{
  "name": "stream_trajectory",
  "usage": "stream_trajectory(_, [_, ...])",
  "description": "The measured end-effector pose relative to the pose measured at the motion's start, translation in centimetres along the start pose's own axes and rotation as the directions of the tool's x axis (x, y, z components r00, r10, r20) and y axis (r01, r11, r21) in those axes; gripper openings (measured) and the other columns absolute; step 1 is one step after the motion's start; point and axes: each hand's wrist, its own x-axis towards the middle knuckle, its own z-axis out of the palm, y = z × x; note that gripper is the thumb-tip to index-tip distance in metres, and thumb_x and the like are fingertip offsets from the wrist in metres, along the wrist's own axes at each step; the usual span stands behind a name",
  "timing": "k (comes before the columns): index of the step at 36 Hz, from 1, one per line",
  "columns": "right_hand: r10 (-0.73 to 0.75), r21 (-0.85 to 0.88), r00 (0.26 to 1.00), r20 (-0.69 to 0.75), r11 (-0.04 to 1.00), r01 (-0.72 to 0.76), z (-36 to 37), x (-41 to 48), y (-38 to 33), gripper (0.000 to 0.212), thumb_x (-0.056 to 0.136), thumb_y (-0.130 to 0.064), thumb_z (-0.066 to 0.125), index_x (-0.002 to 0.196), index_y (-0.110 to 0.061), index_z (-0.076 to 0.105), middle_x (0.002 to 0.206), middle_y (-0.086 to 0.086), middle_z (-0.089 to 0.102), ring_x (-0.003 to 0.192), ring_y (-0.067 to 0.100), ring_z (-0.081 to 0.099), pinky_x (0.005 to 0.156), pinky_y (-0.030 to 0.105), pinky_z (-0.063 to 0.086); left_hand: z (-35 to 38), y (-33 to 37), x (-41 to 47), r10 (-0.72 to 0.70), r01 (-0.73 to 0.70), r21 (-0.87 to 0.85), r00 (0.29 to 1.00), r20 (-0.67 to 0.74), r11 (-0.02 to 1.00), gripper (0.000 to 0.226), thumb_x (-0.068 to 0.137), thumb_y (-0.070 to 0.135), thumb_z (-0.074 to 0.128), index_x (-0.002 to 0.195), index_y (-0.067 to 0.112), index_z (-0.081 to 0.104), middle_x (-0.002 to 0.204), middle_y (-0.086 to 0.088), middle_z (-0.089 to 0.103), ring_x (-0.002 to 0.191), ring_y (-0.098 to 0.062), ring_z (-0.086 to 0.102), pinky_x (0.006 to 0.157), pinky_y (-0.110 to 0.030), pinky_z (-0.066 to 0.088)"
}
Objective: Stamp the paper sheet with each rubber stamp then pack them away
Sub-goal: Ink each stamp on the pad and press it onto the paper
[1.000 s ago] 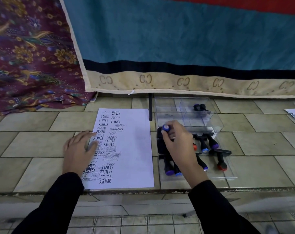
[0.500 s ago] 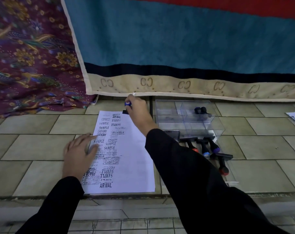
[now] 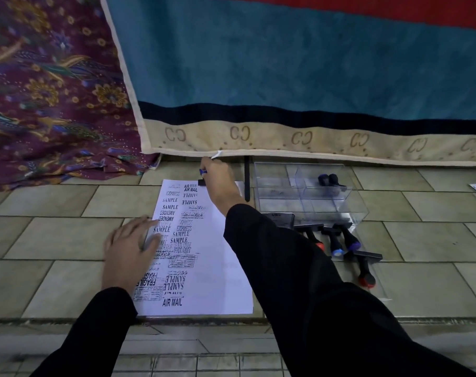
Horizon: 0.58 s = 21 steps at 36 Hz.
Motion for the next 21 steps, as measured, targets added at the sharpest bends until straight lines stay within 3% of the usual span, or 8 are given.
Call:
stream_trajectory(3, [0.019, 0.049, 1.0, 0.007, 0.999, -0.019, 0.0, 0.2, -0.4, 0.017, 0.081, 0.006, 0.035, 0.089, -0.001, 0.049, 0.081, 0.009, 0.045, 0.063, 0.019, 0.035, 0.047, 0.026, 0.025, 0.0, 0.0, 0.0, -0.002, 0.002, 0.003, 1.0, -0.001, 1.0, 0.043, 0.085, 0.047, 0.046, 0.121, 0.032, 0.063, 0.138, 0.007, 0.055, 0.129, -0.019, 0.046, 0.113, -0.041, 0.02])
stream_trajectory(8, [0.003, -0.073, 1.0, -0.008, 0.997, -0.004, 0.3, 0.1, -0.2, 0.028, 0.074, 0.016, 0.033, 0.083, -0.006, 0.046, 0.081, 0.014, 0.048, 0.067, 0.023, 0.038, 0.052, 0.034, 0.034, 0.0, 0.1, 0.0, -0.006, 0.006, 0.012, 1.0, 0.003, 1.0, 0.042, 0.086, 0.045, 0.047, 0.122, 0.032, 0.062, 0.139, 0.007, 0.054, 0.129, -0.019, 0.045, 0.112, -0.038, 0.018])
stream_trajectory(16, [0.013, -0.069, 1.0, 0.007, 0.998, -0.013, 0.2, 0.4, 0.4, 0.022, 0.079, 0.014, 0.038, 0.08, -0.007, 0.044, 0.08, 0.012, 0.045, 0.062, 0.019, 0.035, 0.05, 0.026, 0.024, 0.3, -0.3, 0.1, -0.001, 0.001, 0.006, 1.0, -0.011, 1.0, 0.04, 0.084, 0.043, 0.05, 0.12, 0.033, 0.063, 0.137, 0.008, 0.056, 0.126, -0.019, 0.048, 0.11, -0.036, 0.02])
stream_trajectory(21, [0.008, -0.062, 1.0, 0.005, 0.998, -0.008, 0.3, 0.3, 0.6, 0.024, 0.077, 0.017, 0.036, 0.081, -0.004, 0.047, 0.081, 0.013, 0.046, 0.066, 0.02, 0.038, 0.053, 0.026, 0.03, 0.3, -0.2, 0.1, -0.005, 0.005, 0.002, 1.0, -0.009, 1.0, 0.04, 0.084, 0.043, 0.05, 0.12, 0.033, 0.063, 0.137, 0.007, 0.056, 0.126, -0.019, 0.047, 0.11, -0.035, 0.019])
